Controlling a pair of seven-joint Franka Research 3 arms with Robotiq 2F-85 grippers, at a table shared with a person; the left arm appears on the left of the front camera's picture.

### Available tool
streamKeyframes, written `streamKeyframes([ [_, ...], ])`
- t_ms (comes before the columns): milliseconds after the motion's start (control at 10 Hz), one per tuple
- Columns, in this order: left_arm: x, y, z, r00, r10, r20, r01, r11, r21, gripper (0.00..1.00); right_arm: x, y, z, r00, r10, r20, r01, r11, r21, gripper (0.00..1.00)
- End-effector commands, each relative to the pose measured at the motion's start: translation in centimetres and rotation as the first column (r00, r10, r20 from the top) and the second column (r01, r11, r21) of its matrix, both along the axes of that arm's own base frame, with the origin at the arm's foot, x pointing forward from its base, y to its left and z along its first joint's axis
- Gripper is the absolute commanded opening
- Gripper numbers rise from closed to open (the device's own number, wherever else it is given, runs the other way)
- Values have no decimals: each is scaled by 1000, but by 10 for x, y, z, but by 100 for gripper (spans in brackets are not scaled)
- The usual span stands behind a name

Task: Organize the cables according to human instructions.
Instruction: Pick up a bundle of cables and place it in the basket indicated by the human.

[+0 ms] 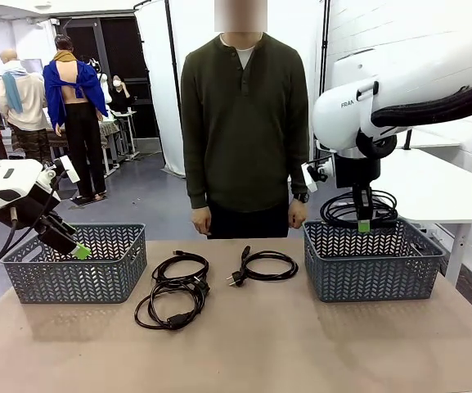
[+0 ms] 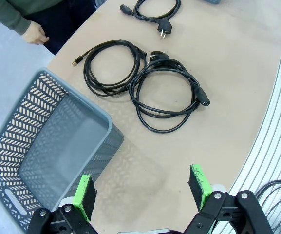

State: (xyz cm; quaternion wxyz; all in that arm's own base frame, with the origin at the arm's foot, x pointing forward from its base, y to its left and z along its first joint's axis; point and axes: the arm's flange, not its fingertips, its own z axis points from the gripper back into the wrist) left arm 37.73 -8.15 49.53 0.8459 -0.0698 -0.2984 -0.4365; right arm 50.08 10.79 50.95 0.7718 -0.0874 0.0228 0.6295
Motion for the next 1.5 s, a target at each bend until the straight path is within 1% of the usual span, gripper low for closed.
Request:
streamKeyframes([
  [0,1,2,-1,1000,-5,-4,5,1000,-1,100,6,-7,-8,999,30,-12,-29,999,38,0],
  [100,1,2,-1,1000,-5,-4,5,1000,-1,100,0,0,0,1000,0,0,0,1000,0,0],
  [600,1,2,-1,1000,-5,-4,5,1000,-1,100,0,0,0,1000,0,0,0,1000,0,0],
  [700,1,2,-1,1000,-5,-4,5,1000,-1,100,2,-1,-2,1000,11,-2,-11,1000,4,0],
  [800,1,2,-1,1000,-5,-4,5,1000,-1,100,8,-9,-3,998,64,4,-64,998,2,0],
  [1000,1,2,-1,1000,-5,-4,5,1000,-1,100,18,-25,-7,995,98,-3,-98,995,24,0],
  [1100,1,2,-1,1000,-5,-4,5,1000,-1,100,24,-32,-11,992,125,-2,-124,992,35,0],
  [1400,1,2,-1,1000,-5,-4,5,1000,-1,100,43,-47,-32,985,171,-31,-168,983,70,0],
])
